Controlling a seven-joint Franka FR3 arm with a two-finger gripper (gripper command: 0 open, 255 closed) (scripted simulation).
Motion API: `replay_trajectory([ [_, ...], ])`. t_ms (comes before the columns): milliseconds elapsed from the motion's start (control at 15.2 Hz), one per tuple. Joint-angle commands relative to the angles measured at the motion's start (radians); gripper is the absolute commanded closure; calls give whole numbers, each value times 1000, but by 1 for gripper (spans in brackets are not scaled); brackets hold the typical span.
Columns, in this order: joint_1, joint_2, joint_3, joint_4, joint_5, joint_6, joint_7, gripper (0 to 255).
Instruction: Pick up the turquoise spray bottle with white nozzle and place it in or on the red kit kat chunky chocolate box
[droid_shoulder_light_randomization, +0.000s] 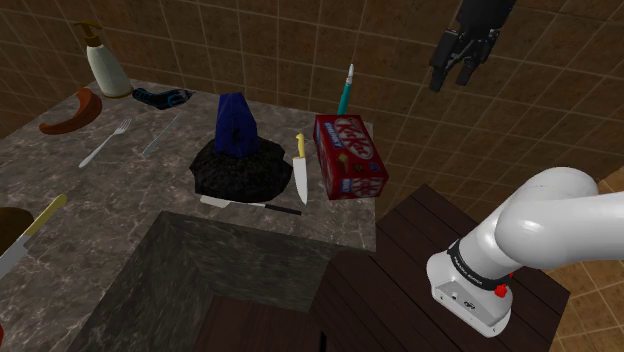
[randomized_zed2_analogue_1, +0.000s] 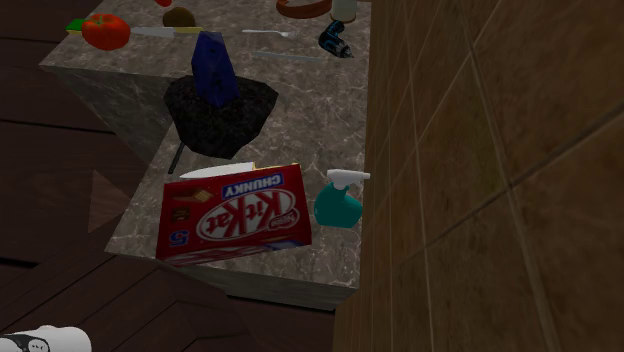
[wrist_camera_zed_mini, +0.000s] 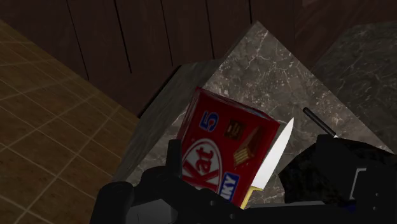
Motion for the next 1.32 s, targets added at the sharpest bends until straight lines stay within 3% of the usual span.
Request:
replay_trajectory([
  [0, 0, 0, 0, 0, 0, 0, 0, 0],
  [594, -37, 274, 21, 49, -30, 266, 88, 0],
  [1254, -77, 615, 23, 228, -83, 468, 195, 0],
])
